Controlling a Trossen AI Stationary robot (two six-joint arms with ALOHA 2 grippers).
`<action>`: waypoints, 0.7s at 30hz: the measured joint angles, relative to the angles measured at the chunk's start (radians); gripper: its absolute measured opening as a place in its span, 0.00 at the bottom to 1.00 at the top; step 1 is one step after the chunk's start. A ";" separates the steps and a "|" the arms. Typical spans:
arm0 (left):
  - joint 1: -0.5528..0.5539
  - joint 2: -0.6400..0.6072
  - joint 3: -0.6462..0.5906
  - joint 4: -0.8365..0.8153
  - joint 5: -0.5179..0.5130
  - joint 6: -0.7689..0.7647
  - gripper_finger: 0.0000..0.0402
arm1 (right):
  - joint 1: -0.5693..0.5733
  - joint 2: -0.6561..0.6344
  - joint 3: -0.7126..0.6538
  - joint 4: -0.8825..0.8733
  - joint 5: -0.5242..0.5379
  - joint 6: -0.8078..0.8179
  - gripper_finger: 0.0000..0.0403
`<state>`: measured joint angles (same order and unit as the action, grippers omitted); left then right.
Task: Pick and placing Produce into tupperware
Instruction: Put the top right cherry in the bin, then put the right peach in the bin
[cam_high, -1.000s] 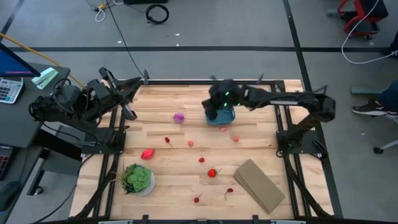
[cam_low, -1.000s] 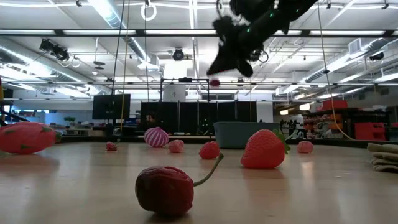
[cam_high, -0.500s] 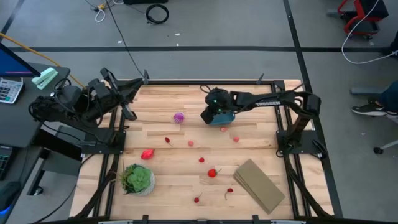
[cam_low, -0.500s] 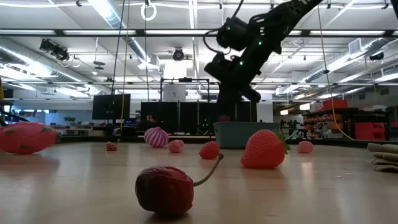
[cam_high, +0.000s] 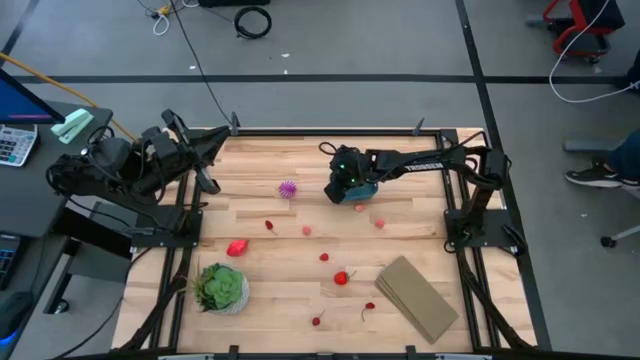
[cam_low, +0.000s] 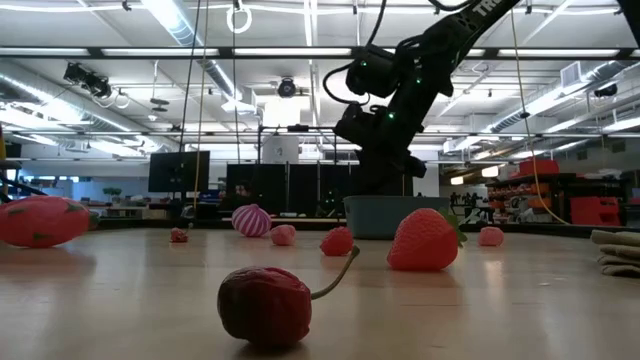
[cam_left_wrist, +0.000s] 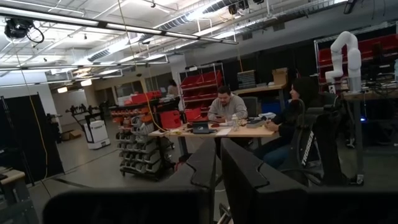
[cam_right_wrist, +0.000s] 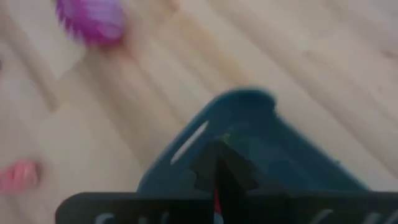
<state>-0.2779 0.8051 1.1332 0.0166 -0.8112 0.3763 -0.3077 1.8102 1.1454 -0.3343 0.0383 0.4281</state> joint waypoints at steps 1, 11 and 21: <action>0.000 0.000 0.000 0.000 0.000 0.000 0.08 | 0.000 0.003 0.000 -0.002 -0.016 -0.025 0.03; 0.000 0.000 0.000 -0.001 0.000 0.000 0.05 | -0.007 0.002 0.000 -0.009 -0.039 -0.088 0.12; 0.000 0.000 0.000 -0.004 0.000 -0.026 0.06 | -0.011 -0.129 0.000 -0.132 -0.047 -0.089 0.20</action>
<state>-0.2779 0.8051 1.1332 0.0128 -0.8112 0.3504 -0.3184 1.6807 1.1454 -0.4661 -0.0084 0.3393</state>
